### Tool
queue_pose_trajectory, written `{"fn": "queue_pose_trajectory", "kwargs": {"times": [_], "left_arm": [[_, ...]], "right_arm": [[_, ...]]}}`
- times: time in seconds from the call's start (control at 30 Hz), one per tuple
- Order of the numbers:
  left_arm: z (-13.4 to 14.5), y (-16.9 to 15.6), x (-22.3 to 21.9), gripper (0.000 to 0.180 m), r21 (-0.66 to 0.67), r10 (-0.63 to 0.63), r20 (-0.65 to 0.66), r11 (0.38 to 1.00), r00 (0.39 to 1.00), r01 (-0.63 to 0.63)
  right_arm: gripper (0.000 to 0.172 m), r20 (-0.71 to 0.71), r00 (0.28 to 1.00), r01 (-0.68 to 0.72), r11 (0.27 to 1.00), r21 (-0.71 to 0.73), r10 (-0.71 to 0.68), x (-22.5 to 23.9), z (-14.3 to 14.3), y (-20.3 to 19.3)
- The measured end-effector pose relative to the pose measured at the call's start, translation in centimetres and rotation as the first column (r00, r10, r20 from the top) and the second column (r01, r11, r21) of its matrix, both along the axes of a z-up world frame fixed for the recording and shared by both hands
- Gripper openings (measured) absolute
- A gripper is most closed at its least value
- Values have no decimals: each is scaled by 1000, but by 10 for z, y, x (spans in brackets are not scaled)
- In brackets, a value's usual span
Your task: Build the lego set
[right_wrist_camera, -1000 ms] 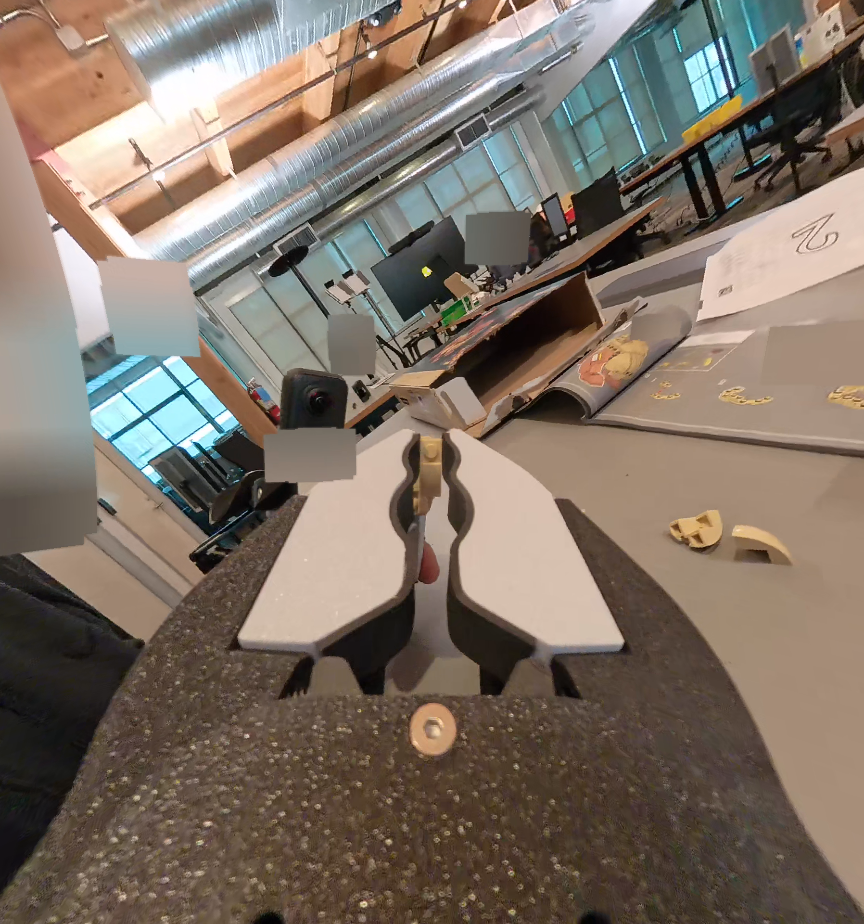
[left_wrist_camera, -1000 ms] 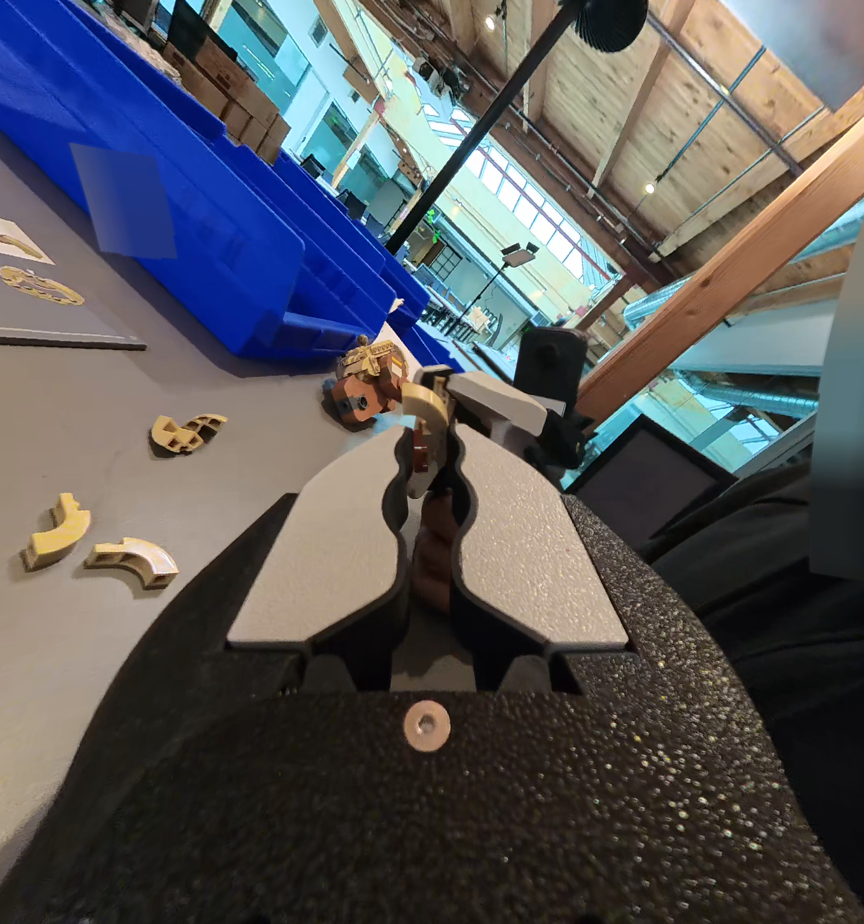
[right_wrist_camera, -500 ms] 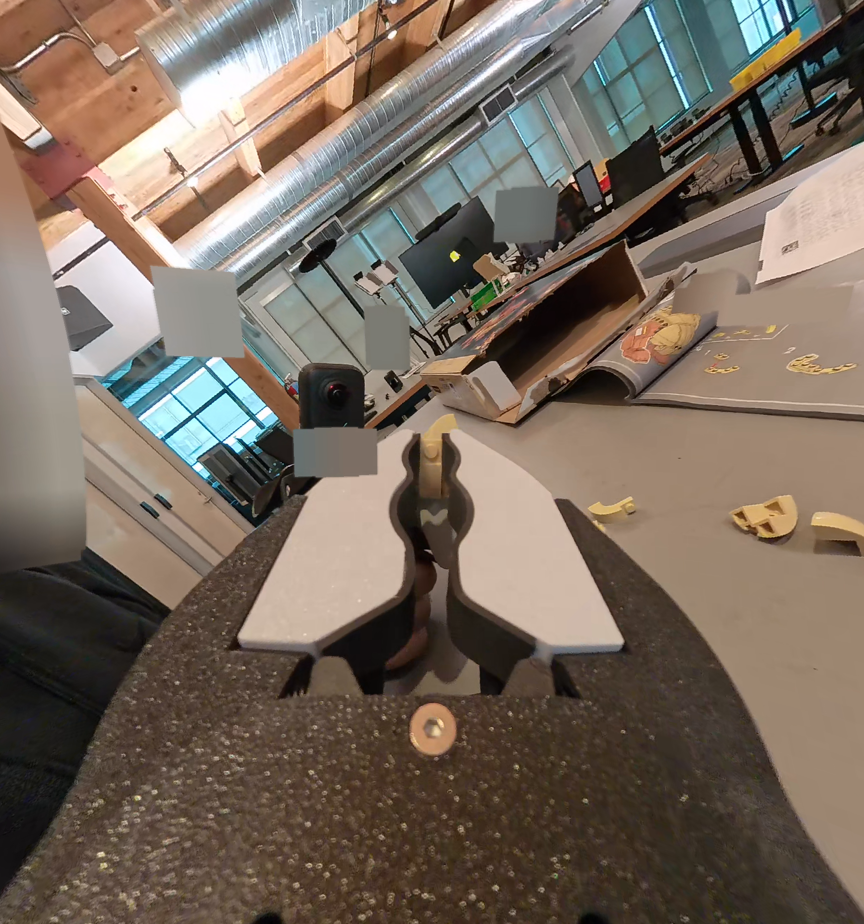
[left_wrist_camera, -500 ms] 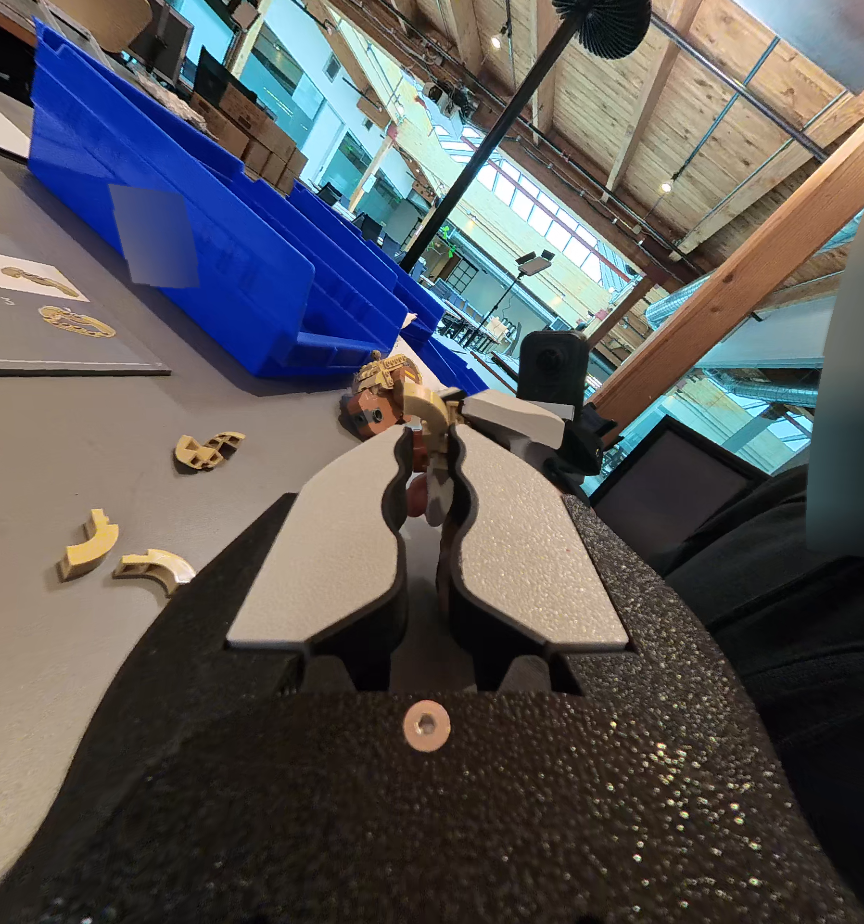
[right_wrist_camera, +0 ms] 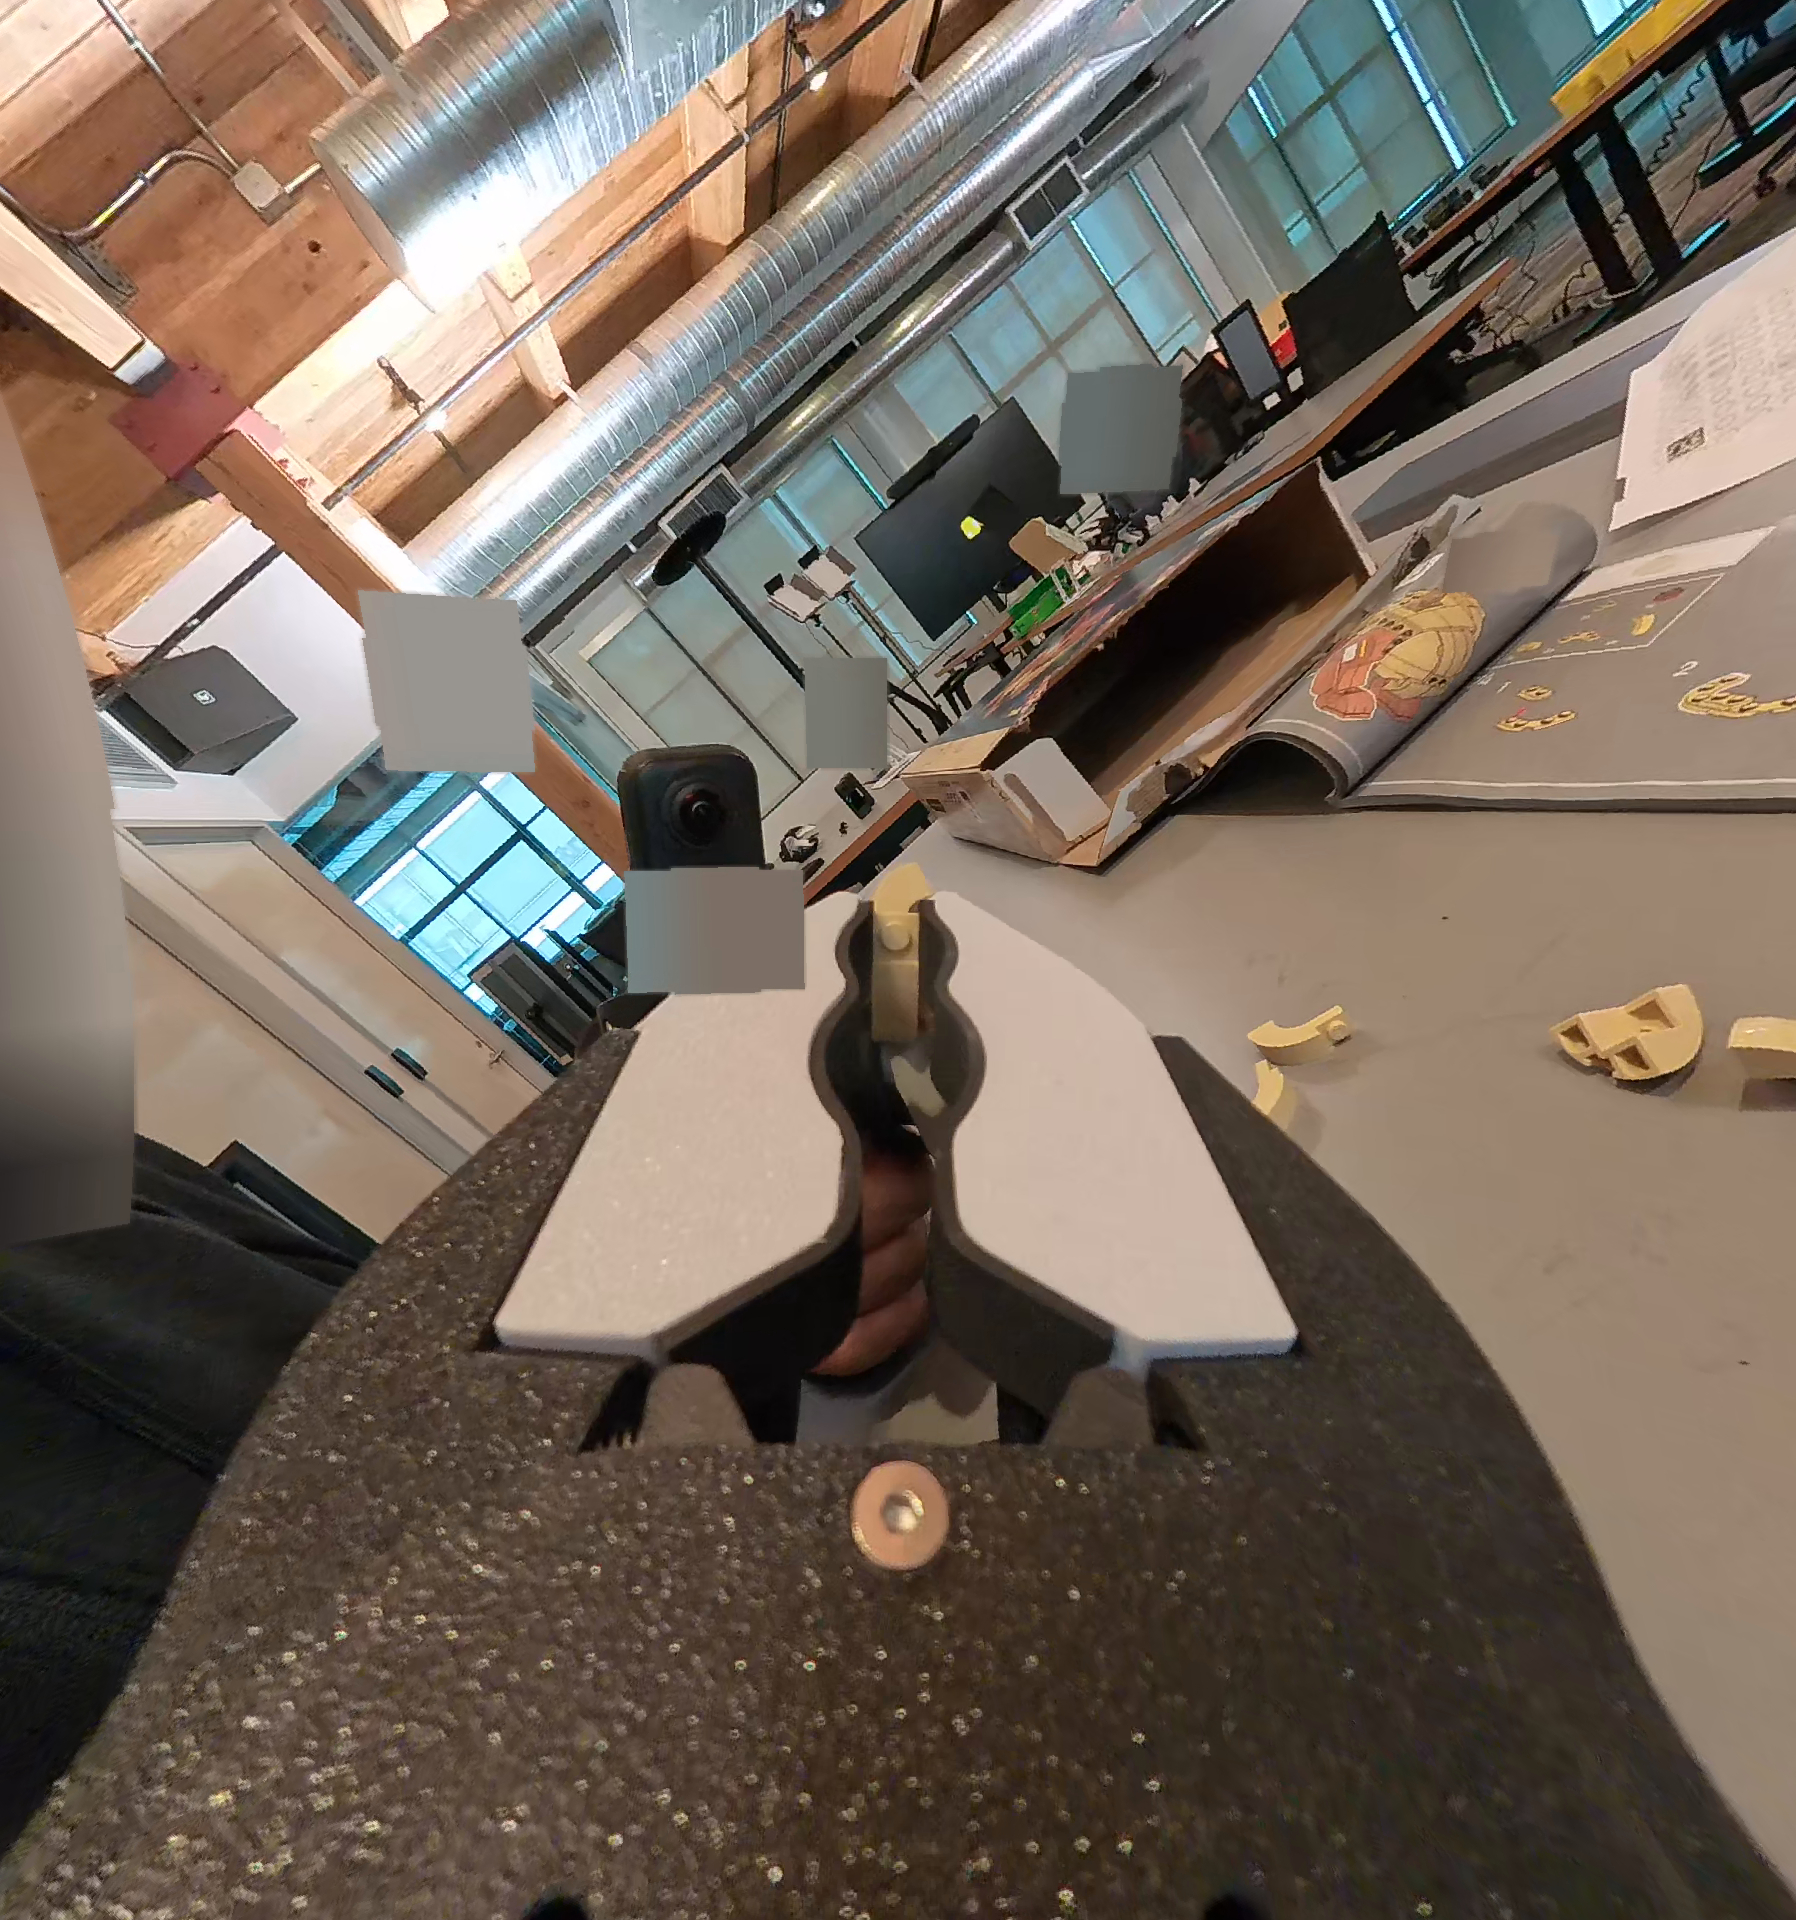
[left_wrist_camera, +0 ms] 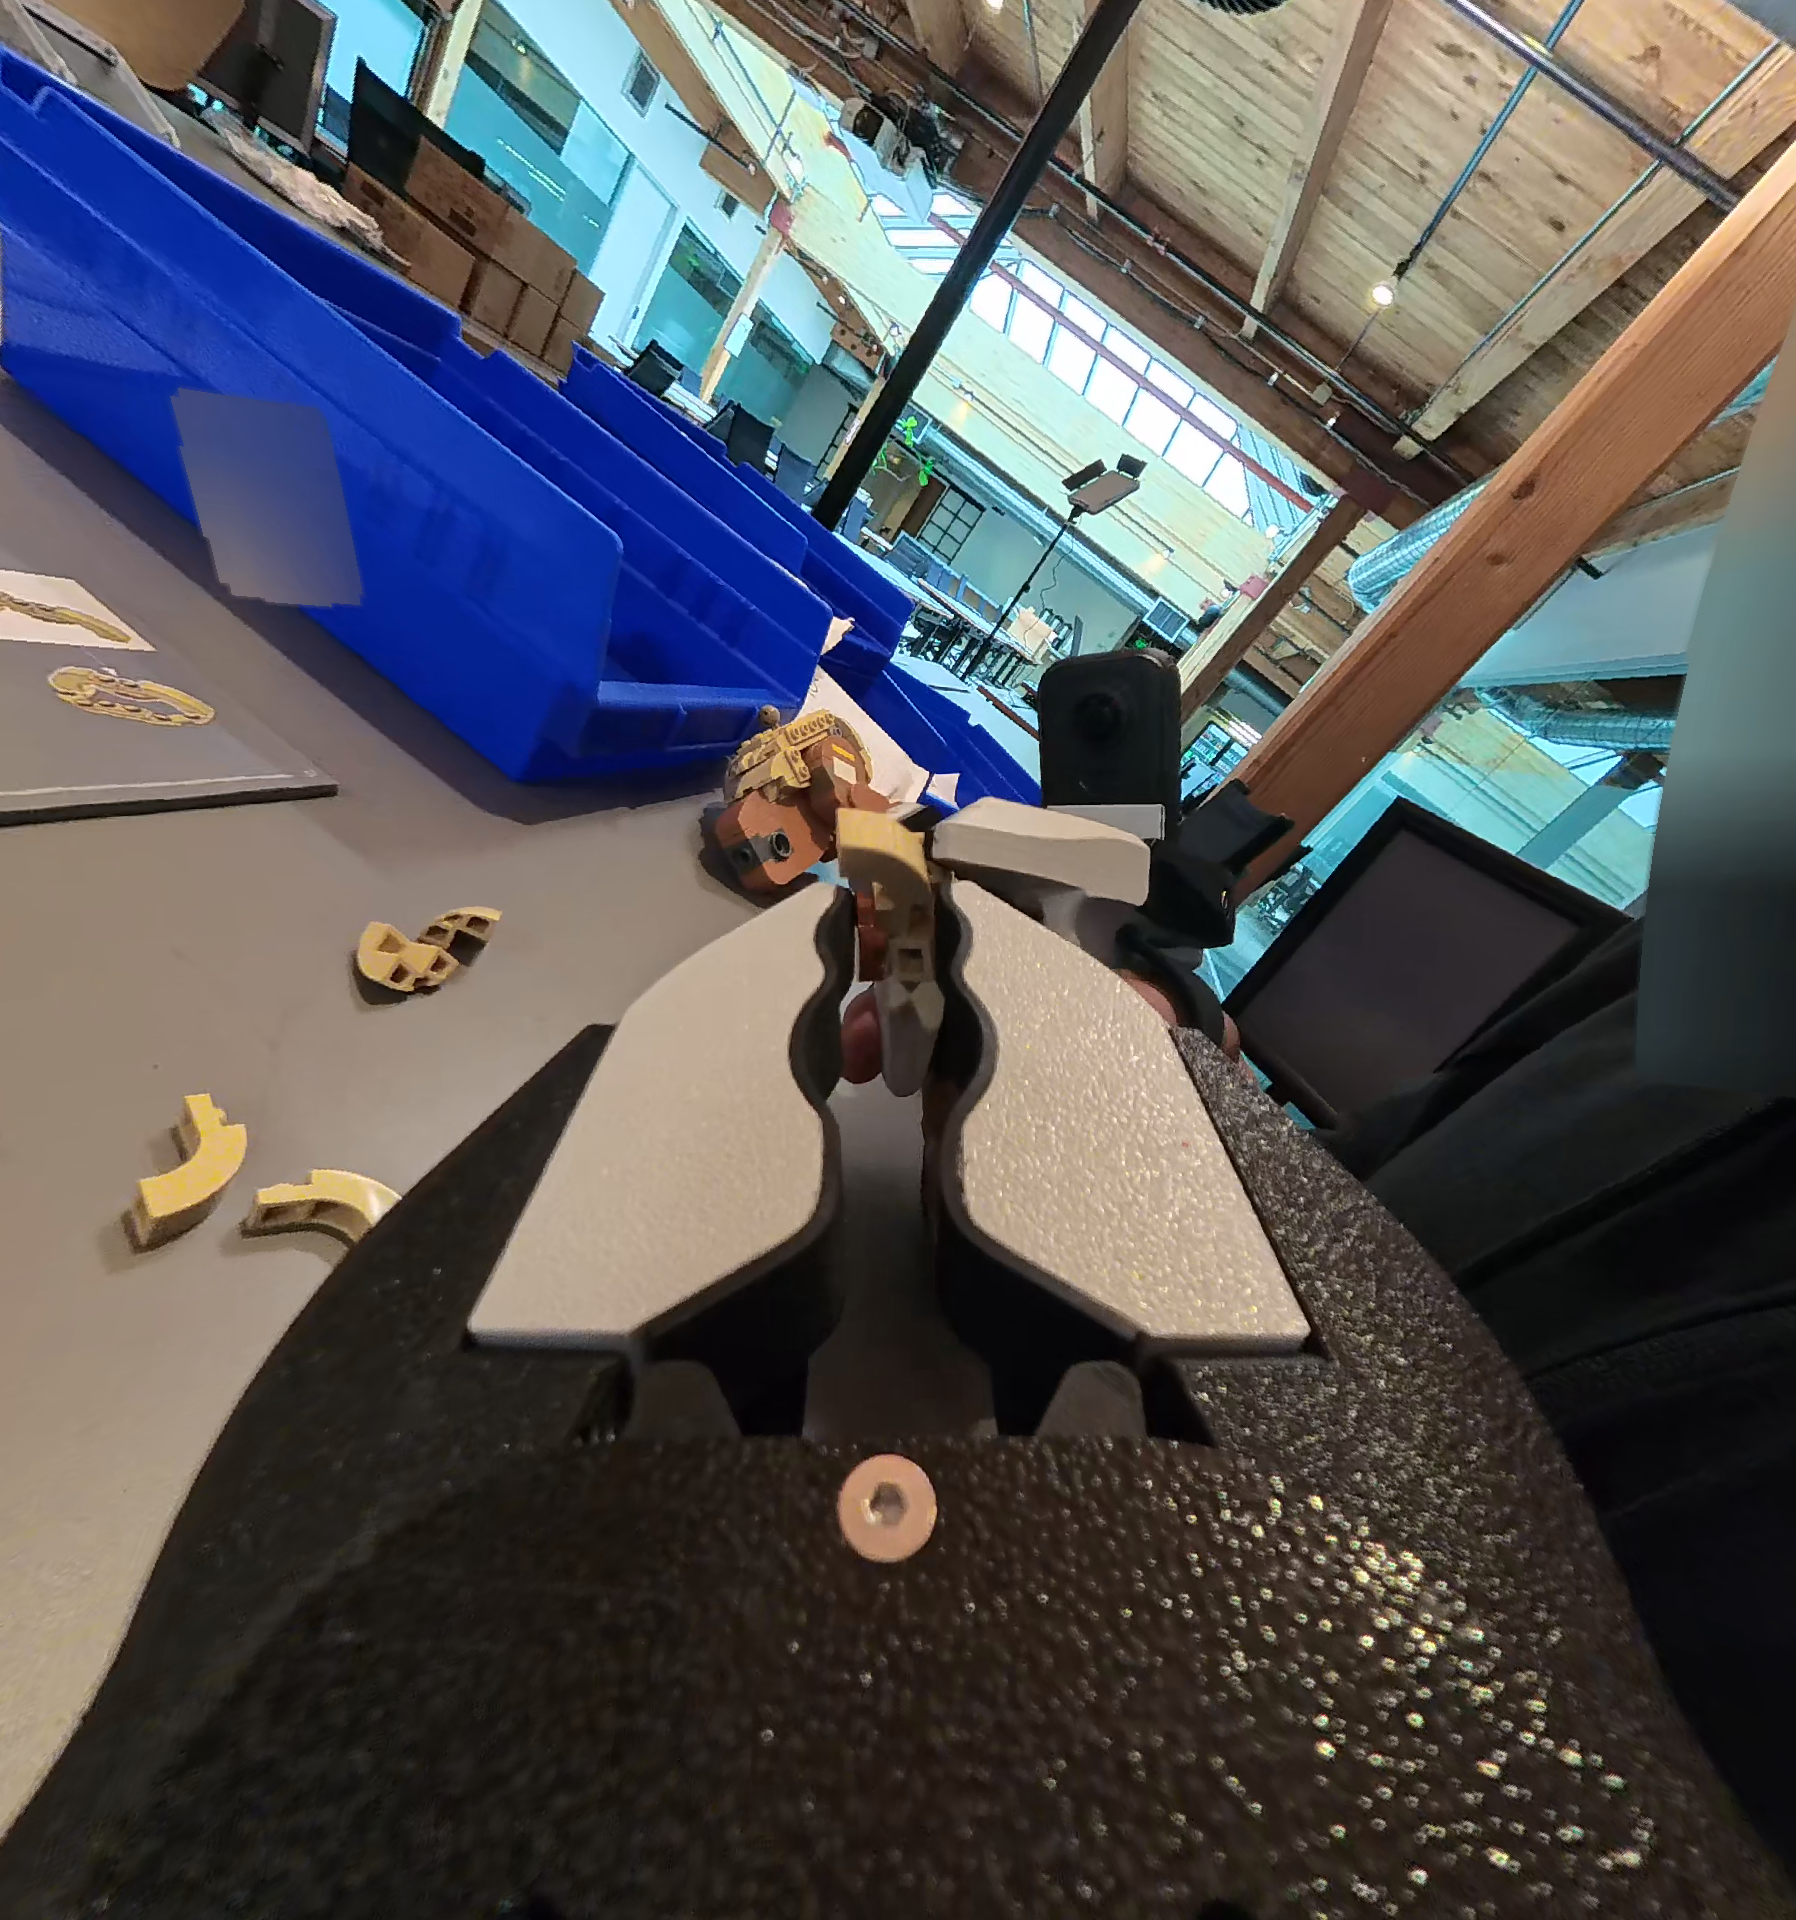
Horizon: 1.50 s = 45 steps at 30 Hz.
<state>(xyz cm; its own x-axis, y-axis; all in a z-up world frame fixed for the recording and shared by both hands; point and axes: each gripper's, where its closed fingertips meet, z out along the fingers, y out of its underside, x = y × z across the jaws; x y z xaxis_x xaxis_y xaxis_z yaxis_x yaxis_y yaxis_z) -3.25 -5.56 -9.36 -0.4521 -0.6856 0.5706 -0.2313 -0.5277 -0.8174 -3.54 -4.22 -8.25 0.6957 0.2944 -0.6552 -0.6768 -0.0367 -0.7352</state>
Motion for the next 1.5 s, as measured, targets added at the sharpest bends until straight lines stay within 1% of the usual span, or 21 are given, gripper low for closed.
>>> {"fn": "queue_pose_trajectory", "kwargs": {"times": [0.1,0.2,0.27,0.4,0.53,0.6,0.7,0.73,0.87,0.97,1.2,1.3,1.37,1.5], "left_arm": [[0,0,0,14,-10,-14,-3,1000,1000,14],[0,-1,0,14,-48,-44,-13,998,999,43],[0,-1,0,14,-94,-66,-22,994,998,63],[3,-1,1,14,-244,-132,-26,962,991,122],[3,0,2,14,-278,-148,-33,951,988,133],[2,-1,3,16,-267,-140,-39,956,989,125],[-3,-9,5,21,-186,-135,-69,975,988,121],[-5,-9,7,19,-163,-120,-77,981,990,106],[-3,-8,6,16,-173,-120,-66,979,991,107],[-3,-8,6,16,-167,-123,-66,980,990,110],[-1,-11,2,15,-144,-140,-42,981,989,132],[1,-6,2,15,-163,-125,-26,979,992,119],[3,-4,1,15,-164,-119,-15,980,993,115],[1,-5,1,15,-82,-97,-11,992,995,96]], "right_arm": [[7,-21,1000,-11,1000,1,11,0,0,0],[7,-53,998,-29,1000,4,29,0,0,1],[7,-82,996,-42,999,9,43,0,0,1],[7,-129,989,-65,997,30,69,0,4,2],[7,-144,988,-58,998,26,61,2,3,3],[7,-147,988,-44,999,17,46,4,2,4],[7,-152,988,-30,999,9,32,4,1,6],[7,-152,988,-29,1000,8,30,3,1,6],[7,-130,991,-16,1000,-1,16,4,2,7],[7,-117,993,-31,1000,-2,31,3,2,6],[7,-34,996,-87,996,-6,87,-1,4,2],[13,-26,995,-96,995,18,96,0,7,-3],[13,-5,996,-92,996,12,92,2,6,-5],[13,83,992,-87,995,-40,90,0,-1,-7]]}}
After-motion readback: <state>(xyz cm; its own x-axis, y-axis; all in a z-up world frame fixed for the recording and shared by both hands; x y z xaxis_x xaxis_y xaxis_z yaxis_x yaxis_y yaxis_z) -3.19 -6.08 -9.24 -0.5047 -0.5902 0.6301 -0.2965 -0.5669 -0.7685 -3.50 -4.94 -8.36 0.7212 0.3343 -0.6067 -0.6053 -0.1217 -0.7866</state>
